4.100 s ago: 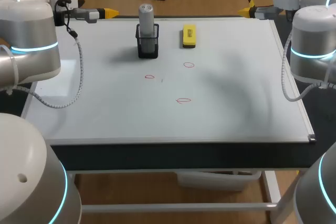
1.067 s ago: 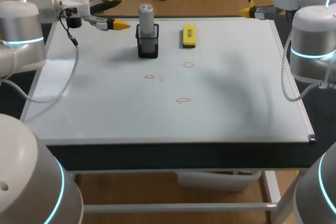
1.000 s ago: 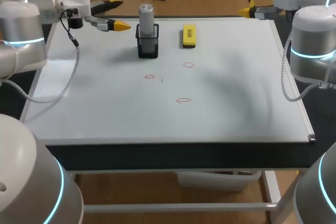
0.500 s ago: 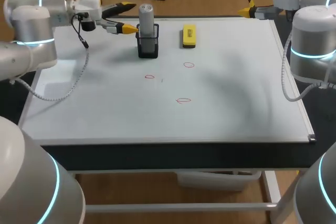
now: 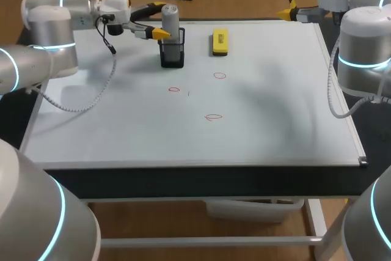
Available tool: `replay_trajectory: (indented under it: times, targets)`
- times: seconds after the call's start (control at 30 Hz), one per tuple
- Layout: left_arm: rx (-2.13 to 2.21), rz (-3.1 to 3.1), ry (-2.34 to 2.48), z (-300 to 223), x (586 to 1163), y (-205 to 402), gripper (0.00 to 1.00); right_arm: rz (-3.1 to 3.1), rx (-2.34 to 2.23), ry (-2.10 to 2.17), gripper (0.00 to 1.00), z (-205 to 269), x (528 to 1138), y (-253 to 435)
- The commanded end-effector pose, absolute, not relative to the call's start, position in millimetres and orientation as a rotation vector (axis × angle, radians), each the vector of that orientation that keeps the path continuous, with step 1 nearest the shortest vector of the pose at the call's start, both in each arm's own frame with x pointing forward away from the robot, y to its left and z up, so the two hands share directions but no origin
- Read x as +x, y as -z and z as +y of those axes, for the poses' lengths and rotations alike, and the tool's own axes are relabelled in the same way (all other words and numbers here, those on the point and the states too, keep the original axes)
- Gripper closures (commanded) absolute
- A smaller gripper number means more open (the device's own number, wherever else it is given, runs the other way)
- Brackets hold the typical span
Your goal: Pick up the inspection probe, press it on each red-marked spot on the whiteboard one by one, put down the probe, pick up the eraser, and wipe off all the red marks.
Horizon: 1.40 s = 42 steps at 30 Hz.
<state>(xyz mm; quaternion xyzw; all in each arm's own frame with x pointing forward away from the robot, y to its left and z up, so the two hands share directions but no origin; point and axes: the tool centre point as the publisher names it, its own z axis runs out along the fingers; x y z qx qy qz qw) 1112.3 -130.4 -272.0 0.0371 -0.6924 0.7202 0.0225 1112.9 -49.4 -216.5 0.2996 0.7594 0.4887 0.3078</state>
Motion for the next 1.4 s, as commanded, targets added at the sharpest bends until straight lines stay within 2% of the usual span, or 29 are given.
replay_trajectory:
  times: [0.03,0.7,1.4]
  targets:
    - [0.068,-2.114,-2.216,-137.3,1115.8,272.7,0.00,2.011,0.793,-1.290,0.00,-49.5,1113.5,216.2]
    - [0.135,-2.165,-2.208,-160.7,1114.3,277.3,0.00,2.011,0.793,-1.290,0.00,-49.5,1113.5,216.2]
    - [0.119,-2.166,-2.216,-162.3,1111.9,271.4,0.00,2.011,0.793,-1.290,0.00,-49.5,1113.5,216.2]
